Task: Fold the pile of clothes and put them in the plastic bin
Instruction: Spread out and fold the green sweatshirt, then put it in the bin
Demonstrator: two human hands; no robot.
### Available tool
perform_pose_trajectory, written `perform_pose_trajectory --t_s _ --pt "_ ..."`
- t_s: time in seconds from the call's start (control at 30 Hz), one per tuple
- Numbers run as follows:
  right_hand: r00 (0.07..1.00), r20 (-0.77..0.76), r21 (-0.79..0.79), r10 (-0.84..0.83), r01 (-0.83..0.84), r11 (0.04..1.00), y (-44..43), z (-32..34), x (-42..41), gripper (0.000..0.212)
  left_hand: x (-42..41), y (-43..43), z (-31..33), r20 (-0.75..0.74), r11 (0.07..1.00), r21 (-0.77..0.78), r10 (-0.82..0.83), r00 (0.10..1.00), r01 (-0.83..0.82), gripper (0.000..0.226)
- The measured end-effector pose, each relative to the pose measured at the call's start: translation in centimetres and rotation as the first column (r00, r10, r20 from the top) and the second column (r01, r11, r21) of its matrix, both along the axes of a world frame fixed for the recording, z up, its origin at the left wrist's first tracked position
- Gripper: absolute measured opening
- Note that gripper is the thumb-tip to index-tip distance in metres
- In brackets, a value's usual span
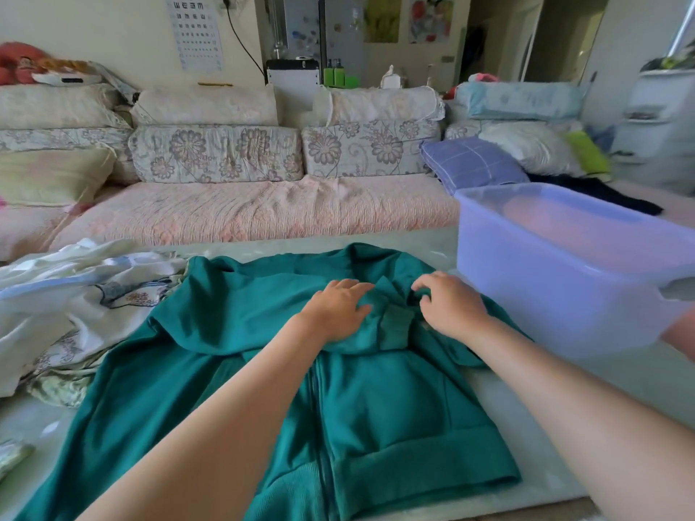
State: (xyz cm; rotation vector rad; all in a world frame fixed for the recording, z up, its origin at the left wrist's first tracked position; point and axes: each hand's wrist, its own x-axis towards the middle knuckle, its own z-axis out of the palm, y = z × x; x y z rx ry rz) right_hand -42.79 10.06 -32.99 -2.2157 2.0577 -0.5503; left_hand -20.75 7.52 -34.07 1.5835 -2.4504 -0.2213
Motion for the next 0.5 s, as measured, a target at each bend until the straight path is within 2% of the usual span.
perform_pose_trajectory --t_s 0.07,0.13,0.2,0.23,0.3,0.37,0.43,0.5 --pt "0.970 -0.215 0.053 -0.112 0.126 0.991 -0.7 0.1 -1.8 0.043 -0.9 -0.8 -0.3 -0.005 1.000 0.009 0.000 1.000 0.000 0.057" --pt "0.894 -0.396 0.124 -0.208 0.277 0.953 -1.0 0.3 -2.8 0.053 -1.8 -1.5 -0.8 0.008 1.000 0.029 -0.002 1.000 0.001 0.064" --pt "0.843 -0.468 0.199 -0.267 0.394 0.897 -1.1 0.5 -3.3 0.051 -2.6 -2.2 -1.4 0.067 0.995 0.101 0.003 0.998 -0.010 0.069" --pt "0.833 -0.481 0.237 -0.273 0.423 0.875 -1.1 0.6 -3.4 0.044 -3.0 -2.6 -1.7 0.124 0.990 0.142 0.004 0.992 -0.022 0.070" --pt "0.841 -0.477 0.289 -0.253 0.423 0.859 -1.1 0.9 -3.4 0.021 -3.8 -3.1 -2.0 0.220 0.981 0.186 0.007 0.976 -0.049 0.070" --pt "0.873 -0.408 0.271 -0.268 0.396 0.878 -1.2 1.1 -3.2 0.009 -4.5 -3.4 -1.7 0.208 0.983 0.175 0.024 0.978 -0.061 0.070" --pt "0.906 -0.294 0.153 -0.306 0.361 0.920 -1.5 1.6 -3.1 0.011 -5.0 -3.4 -1.3 0.105 0.991 0.123 0.031 0.994 -0.044 0.067" --pt "0.933 -0.164 -0.058 -0.321 0.315 0.947 -1.9 2.4 -2.7 0.022 -5.2 -3.2 -0.8 -0.090 0.999 0.038 0.017 0.996 -0.013 0.059"
